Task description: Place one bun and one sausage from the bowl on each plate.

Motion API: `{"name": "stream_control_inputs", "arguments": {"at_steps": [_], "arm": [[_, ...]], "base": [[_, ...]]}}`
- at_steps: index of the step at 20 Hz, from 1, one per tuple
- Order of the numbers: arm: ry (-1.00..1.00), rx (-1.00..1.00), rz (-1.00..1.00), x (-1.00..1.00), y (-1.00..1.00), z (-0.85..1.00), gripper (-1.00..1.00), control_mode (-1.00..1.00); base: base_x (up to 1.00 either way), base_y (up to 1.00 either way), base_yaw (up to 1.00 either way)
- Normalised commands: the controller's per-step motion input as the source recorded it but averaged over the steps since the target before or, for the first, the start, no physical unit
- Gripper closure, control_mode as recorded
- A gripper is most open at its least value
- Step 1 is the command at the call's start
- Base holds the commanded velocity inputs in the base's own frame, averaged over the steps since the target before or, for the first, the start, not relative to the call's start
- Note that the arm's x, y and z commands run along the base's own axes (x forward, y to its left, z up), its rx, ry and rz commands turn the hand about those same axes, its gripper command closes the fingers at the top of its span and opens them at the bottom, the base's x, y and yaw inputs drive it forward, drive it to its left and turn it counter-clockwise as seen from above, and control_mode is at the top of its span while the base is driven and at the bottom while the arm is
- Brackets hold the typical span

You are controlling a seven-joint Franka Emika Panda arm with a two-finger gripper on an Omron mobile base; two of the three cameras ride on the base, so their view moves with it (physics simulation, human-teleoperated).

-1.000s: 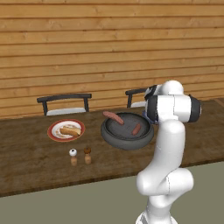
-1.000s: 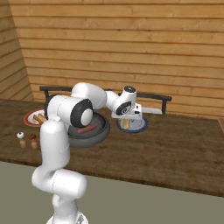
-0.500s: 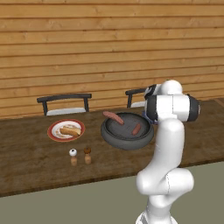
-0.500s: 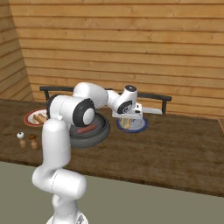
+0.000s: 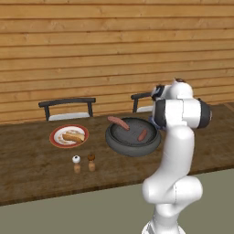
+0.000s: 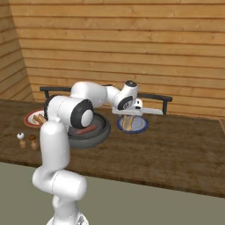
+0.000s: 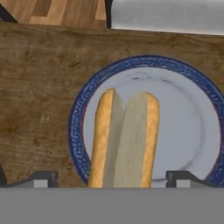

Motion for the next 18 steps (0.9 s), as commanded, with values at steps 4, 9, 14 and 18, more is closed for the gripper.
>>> {"name": "stream_control_inputs", "arguments": {"at_steps": [4, 9, 14, 18], "arm": [[0.03, 0.0, 0.0, -0.2, 0.57, 0.6, -1.0, -1.0], [0.09, 0.0, 0.0, -0.36, 0.88, 0.13, -1.0, -1.0], [0.04, 0.0, 0.01, -0.19, 0.97, 0.02, -1.0, -1.0], [0.0, 0.0, 0.01, -0.03, 0.89, 0.05, -1.0, -1.0]], "base": [[0.0, 0.0, 0.0], [0.0, 0.0, 0.0], [0.0, 0.0, 0.0], [0.0, 0.0, 0.0]]}}
